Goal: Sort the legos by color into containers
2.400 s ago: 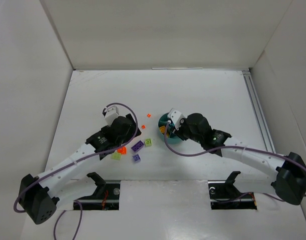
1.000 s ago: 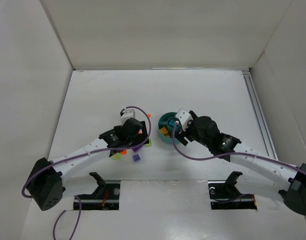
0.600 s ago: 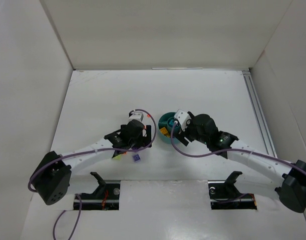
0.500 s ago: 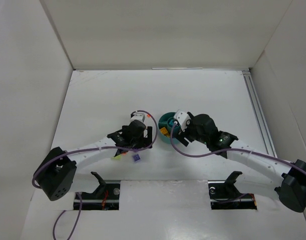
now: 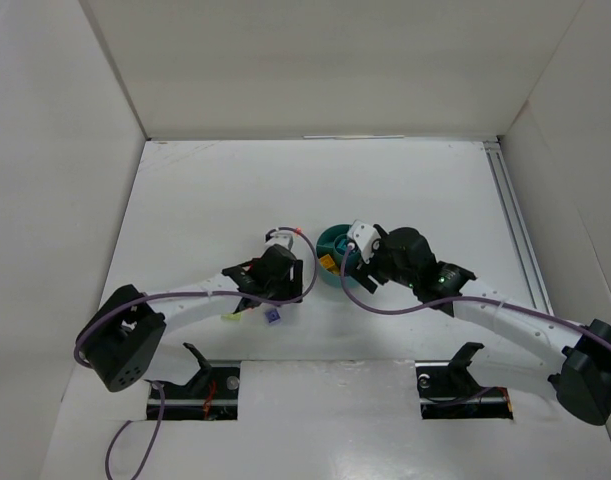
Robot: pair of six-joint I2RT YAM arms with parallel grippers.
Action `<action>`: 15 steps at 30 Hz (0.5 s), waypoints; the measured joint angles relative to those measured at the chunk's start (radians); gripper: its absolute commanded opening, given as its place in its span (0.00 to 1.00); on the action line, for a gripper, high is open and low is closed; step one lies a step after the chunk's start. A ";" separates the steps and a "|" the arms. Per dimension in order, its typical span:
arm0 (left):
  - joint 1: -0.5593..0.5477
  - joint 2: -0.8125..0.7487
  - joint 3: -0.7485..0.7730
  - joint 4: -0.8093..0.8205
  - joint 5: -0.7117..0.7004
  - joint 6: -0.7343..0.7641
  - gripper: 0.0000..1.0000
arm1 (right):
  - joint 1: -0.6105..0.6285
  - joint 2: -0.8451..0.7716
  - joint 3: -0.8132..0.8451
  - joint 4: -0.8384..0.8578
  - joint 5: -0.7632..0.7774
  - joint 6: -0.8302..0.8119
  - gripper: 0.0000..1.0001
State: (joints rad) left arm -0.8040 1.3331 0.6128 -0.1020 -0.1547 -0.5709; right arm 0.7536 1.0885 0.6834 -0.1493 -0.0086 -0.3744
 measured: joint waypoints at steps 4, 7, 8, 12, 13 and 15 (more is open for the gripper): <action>-0.021 0.000 -0.003 -0.012 -0.005 -0.022 0.62 | 0.000 0.000 0.000 0.000 0.000 0.000 0.79; -0.053 0.008 -0.003 -0.023 -0.027 -0.041 0.52 | 0.000 0.000 0.000 0.000 0.000 0.000 0.79; -0.063 0.012 -0.002 -0.024 -0.037 -0.047 0.49 | 0.000 0.000 0.000 0.000 0.000 0.000 0.79; -0.086 0.035 0.015 -0.039 -0.066 -0.068 0.32 | 0.000 0.000 0.000 0.000 0.000 0.000 0.79; -0.087 0.041 0.023 -0.046 -0.072 -0.074 0.29 | 0.000 0.000 0.000 0.000 0.000 0.000 0.79; -0.093 0.052 0.039 -0.061 -0.082 -0.083 0.25 | 0.000 -0.002 0.000 0.000 0.001 0.000 0.79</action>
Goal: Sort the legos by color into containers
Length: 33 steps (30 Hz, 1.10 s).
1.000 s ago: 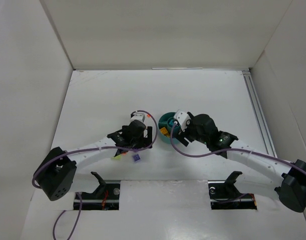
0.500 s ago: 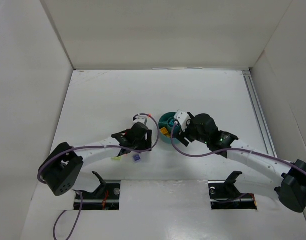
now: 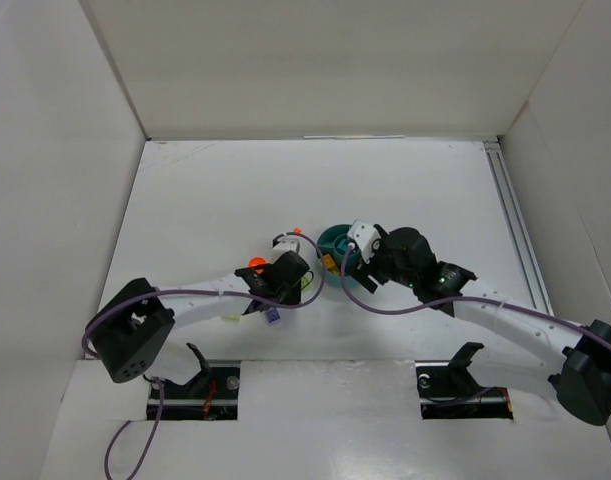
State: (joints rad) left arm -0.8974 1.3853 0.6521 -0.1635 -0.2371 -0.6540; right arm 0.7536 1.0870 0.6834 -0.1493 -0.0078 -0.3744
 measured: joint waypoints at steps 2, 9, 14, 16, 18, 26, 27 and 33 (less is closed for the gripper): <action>-0.008 0.013 0.016 -0.021 -0.013 -0.013 0.23 | 0.000 -0.004 0.000 0.000 0.000 0.000 0.79; -0.098 -0.019 0.067 -0.098 -0.083 -0.049 0.22 | -0.004 -0.074 -0.011 -0.001 0.047 0.018 0.79; -0.157 -0.136 0.107 -0.093 -0.124 -0.040 0.22 | -0.058 -0.187 -0.020 -0.045 0.201 0.114 0.82; -0.162 -0.176 0.115 -0.051 -0.132 -0.018 0.22 | -0.109 -0.234 -0.020 -0.085 0.271 0.167 0.83; -0.162 -0.198 0.116 0.018 -0.135 0.014 0.22 | -0.173 -0.276 -0.020 -0.123 0.327 0.202 0.84; -0.206 -0.109 0.117 0.384 -0.192 0.189 0.27 | -0.303 -0.338 -0.044 -0.163 0.341 0.251 0.84; -0.219 -0.089 0.117 0.421 -0.208 0.206 0.27 | -0.307 -0.334 -0.047 -0.165 0.335 0.251 0.84; -0.298 0.075 0.193 0.554 -0.360 0.252 0.30 | -0.322 -0.314 -0.052 -0.165 0.311 0.246 0.84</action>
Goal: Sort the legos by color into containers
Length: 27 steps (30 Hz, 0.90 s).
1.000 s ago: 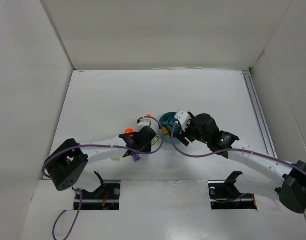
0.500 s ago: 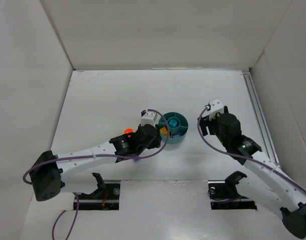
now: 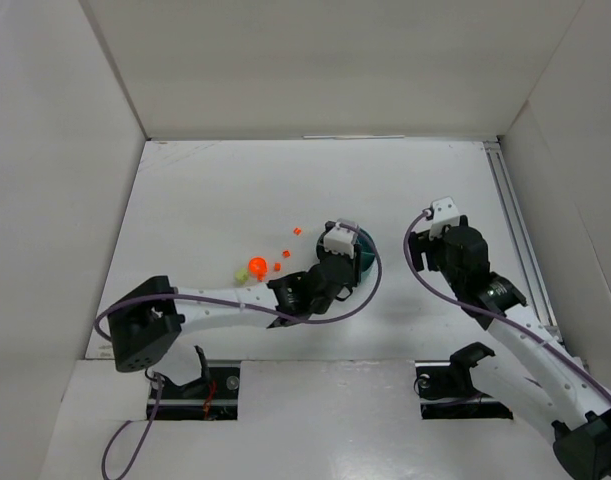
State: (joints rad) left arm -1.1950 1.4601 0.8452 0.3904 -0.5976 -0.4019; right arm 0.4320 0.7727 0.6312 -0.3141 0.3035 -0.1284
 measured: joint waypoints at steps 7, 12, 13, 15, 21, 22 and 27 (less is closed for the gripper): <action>-0.041 0.118 0.050 0.083 -0.126 0.010 0.33 | -0.016 -0.001 -0.008 0.001 -0.021 -0.012 0.84; -0.043 0.151 0.045 0.161 -0.154 0.085 0.37 | -0.027 -0.001 -0.011 0.002 -0.035 -0.014 0.84; -0.043 0.151 0.036 0.205 -0.150 0.116 0.37 | -0.031 -0.001 -0.012 0.002 -0.040 -0.016 0.84; -0.045 0.149 -0.011 0.320 -0.120 0.199 0.37 | -0.036 -0.001 -0.014 0.002 -0.049 -0.019 0.84; -0.048 0.146 -0.179 0.529 0.053 0.401 0.37 | -0.047 -0.002 -0.025 0.008 -0.068 -0.029 0.84; -0.048 0.146 -0.183 0.540 0.068 0.418 0.37 | -0.047 -0.002 -0.026 0.008 -0.069 -0.030 0.84; -0.048 0.145 -0.211 0.658 0.147 0.512 0.38 | -0.049 -0.002 -0.026 0.008 -0.089 -0.037 0.84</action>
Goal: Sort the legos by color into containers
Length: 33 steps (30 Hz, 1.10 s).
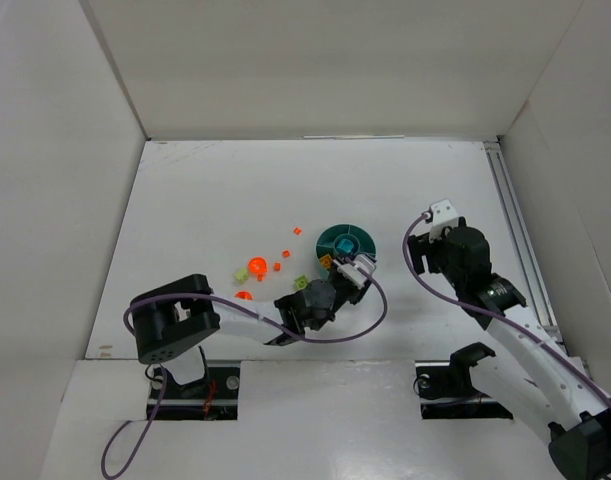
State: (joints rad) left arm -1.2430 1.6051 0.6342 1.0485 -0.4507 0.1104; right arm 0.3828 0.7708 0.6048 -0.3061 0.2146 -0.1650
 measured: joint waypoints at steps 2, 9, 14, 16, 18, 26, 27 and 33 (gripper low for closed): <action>0.000 0.000 -0.006 0.023 0.014 0.022 0.38 | -0.002 0.000 0.000 0.000 -0.006 -0.002 0.84; 0.000 0.015 -0.007 0.130 0.006 0.107 0.39 | -0.010 0.002 0.000 0.001 -0.020 -0.014 0.84; 0.000 0.062 -0.006 0.167 -0.007 0.156 0.40 | -0.012 0.002 0.000 0.001 -0.028 -0.016 0.84; 0.000 0.076 -0.006 0.167 -0.014 0.168 0.40 | -0.016 0.002 0.000 0.001 -0.031 -0.017 0.84; 0.000 0.083 -0.006 0.168 -0.022 0.174 0.40 | -0.017 0.002 0.000 0.001 -0.031 -0.019 0.84; 0.000 0.086 -0.004 0.159 -0.037 0.161 0.40 | -0.036 0.005 -0.002 0.001 -0.051 -0.023 0.84; 0.000 0.082 -0.004 0.148 -0.037 0.154 0.40 | -0.038 0.008 -0.002 -0.002 -0.061 -0.023 0.86; 0.000 -0.045 0.022 -0.019 -0.023 0.051 0.92 | -0.049 0.076 0.004 -0.082 -0.244 -0.056 0.87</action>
State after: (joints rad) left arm -1.2434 1.5597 0.6559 1.0290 -0.4736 0.1619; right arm 0.3340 0.8463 0.6090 -0.3878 -0.0296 -0.2214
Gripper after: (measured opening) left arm 0.803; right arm 0.869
